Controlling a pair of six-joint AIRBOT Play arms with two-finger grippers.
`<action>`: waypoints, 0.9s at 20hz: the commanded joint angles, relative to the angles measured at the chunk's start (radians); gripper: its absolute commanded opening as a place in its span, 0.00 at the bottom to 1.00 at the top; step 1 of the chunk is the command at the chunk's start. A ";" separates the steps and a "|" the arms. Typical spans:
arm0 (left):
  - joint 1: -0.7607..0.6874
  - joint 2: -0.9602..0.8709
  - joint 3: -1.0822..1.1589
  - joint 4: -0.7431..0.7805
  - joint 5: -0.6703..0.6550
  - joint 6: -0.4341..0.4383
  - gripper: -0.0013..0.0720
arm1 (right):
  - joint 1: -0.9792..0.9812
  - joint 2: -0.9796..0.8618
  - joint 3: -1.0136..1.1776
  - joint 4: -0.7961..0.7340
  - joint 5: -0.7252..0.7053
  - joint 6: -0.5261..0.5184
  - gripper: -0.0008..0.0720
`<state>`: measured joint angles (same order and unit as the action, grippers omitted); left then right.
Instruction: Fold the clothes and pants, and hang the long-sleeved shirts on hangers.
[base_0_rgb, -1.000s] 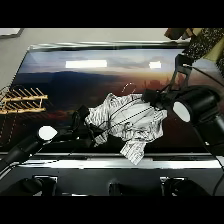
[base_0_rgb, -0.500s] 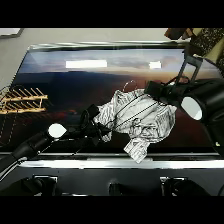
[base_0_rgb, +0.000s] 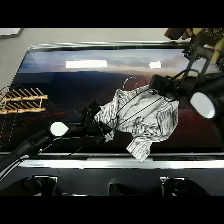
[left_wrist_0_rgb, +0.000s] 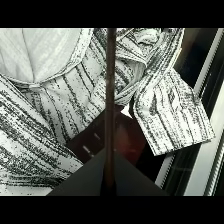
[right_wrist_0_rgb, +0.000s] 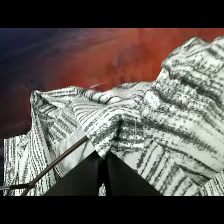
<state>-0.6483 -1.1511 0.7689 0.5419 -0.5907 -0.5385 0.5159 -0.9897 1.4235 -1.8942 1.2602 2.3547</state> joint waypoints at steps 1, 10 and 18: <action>0.000 -0.003 0.001 0.020 -0.016 -0.039 0.04 | 0.001 0.001 0.075 -0.035 0.060 -0.036 0.05; -0.023 -0.029 0.068 0.076 -0.011 -0.103 0.04 | 0.022 -0.071 0.089 0.053 -0.006 -0.044 0.05; -0.029 -0.083 0.135 0.076 -0.022 -0.101 0.04 | 0.156 -0.146 0.089 -0.039 -0.027 -0.005 0.05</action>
<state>-0.6754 -1.2266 0.8902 0.6266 -0.6159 -0.6449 0.6506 -1.1202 1.5124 -1.9354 1.2446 2.3322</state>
